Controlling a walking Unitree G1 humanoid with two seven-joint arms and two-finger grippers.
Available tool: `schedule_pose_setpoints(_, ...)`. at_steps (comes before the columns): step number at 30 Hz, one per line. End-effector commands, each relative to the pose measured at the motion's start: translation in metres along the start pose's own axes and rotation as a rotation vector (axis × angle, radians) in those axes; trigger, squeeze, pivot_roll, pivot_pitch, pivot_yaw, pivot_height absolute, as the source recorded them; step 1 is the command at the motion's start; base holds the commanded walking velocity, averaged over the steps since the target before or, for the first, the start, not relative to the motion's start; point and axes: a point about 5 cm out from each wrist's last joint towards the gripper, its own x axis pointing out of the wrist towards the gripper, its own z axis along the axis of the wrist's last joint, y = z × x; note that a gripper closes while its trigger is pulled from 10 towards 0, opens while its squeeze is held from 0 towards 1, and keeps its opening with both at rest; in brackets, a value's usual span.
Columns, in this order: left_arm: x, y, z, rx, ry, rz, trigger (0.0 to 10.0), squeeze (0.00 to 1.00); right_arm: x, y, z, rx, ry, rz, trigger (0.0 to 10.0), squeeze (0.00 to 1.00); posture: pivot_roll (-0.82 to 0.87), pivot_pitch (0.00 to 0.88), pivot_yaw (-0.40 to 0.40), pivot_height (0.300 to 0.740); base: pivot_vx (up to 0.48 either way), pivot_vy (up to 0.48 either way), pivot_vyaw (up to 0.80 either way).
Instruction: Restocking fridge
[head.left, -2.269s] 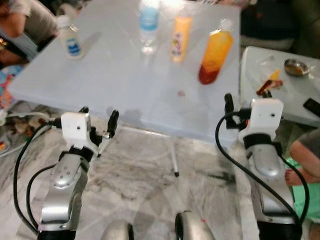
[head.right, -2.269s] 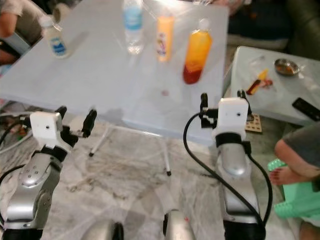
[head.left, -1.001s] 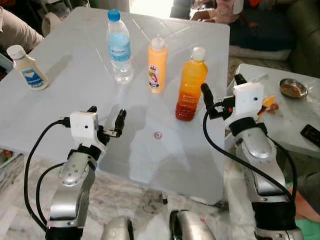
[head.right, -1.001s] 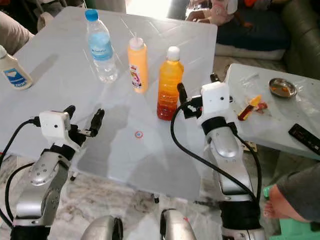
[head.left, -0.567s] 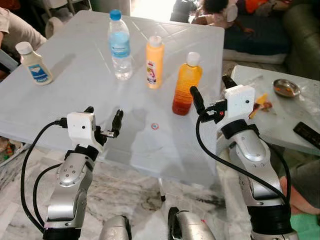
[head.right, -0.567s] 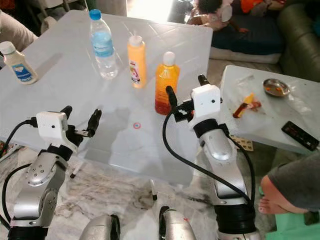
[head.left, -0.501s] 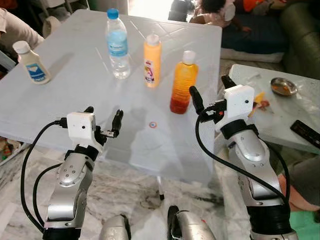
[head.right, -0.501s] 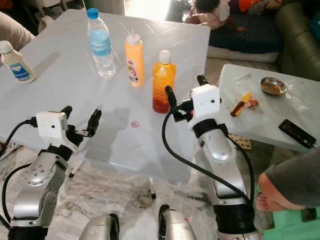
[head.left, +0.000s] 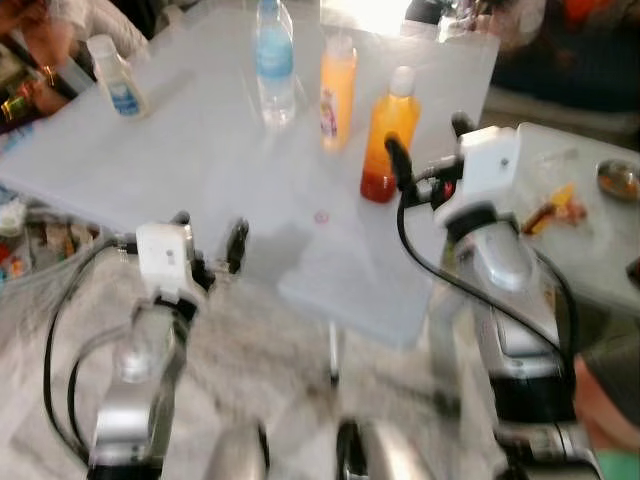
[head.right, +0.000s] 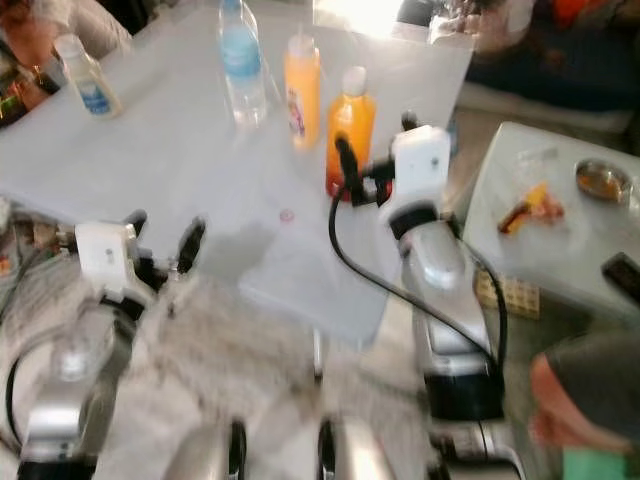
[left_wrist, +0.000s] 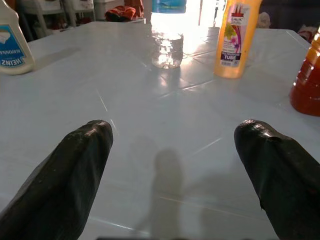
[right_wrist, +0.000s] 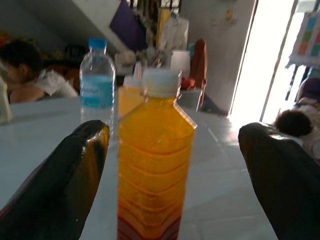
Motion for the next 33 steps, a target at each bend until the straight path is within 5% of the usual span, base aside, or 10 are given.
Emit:
schedule_pose_setpoints(1, -0.001, 0.003, 0.004, 0.012, -0.012, 0.007, 10.0, 0.0, 0.001, -0.003, 0.002, -0.002, -0.001, -0.011, 10.0, 0.0, 0.03, 0.154, -0.013, 0.74, 0.0, 0.0, 0.0)
schedule_pose_setpoints(6, -0.002, 0.003, 0.004, 0.01, -0.011, 0.008, 10.0, 0.0, 0.002, -0.006, -0.001, -0.103, 0.028, -0.057, 10.0, 0.0, 0.03, 0.156, -0.011, 0.74, 0.0, 0.0, 0.0)
schedule_pose_setpoints(8, -0.002, 0.002, 0.003, 0.009, -0.012, 0.004, 10.0, 0.0, 0.002, -0.002, -0.002, -0.023, 0.031, -0.012, 10.0, 0.0, 0.03, 0.158, -0.008, 0.74, 0.0, 0.0, 0.0)
schedule_pose_setpoints(20, 0.001, 0.002, 0.006, 0.003, -0.028, -0.001, 10.0, 0.0, 0.0, 0.003, -0.003, -0.005, 0.033, 0.022, 10.0, 0.0, 0.03, 0.155, -0.012, 0.74, 0.0, 0.0, 0.0)
schedule_pose_setpoints(33, 0.0, 0.002, 0.007, -0.003, -0.035, 0.007, 10.0, 0.0, 0.002, -0.002, 0.008, -0.134, -0.036, -0.001, 10.0, 0.0, 0.03, 0.155, -0.015, 0.74, 0.153, 0.0, 0.0)
